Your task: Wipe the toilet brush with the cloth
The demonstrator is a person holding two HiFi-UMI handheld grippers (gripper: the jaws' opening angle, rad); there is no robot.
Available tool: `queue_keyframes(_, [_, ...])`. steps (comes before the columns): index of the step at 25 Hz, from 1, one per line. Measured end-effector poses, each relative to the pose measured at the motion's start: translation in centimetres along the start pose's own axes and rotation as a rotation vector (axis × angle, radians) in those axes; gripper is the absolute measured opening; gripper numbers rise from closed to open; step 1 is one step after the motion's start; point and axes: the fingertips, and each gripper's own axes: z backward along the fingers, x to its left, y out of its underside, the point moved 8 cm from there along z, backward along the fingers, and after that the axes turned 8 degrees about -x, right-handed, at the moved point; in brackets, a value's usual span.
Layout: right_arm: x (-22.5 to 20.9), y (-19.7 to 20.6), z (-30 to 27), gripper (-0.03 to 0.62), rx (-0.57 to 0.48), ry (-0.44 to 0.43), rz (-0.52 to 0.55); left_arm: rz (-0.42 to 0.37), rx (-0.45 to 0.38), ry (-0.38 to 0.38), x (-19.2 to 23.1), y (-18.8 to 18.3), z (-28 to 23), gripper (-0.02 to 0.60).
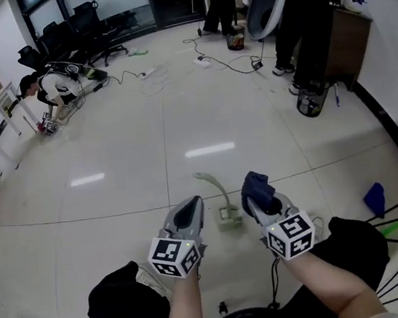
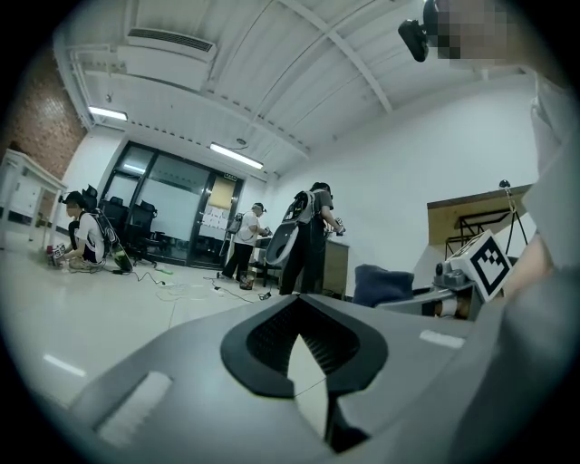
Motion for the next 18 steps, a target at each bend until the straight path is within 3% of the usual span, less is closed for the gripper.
queue_keyframes(12, [0.80,-0.41,-0.23,0.063,-0.007,-0.015,0.039,0.018,-0.016,0.012,-0.35,-0.48,0.01,0.006])
queue_keyframes(18, [0.80,0.15,-0.26,0.063,0.043,-0.003,0.043,0.025,-0.014,0.007,-0.08,-0.43,0.52,0.006])
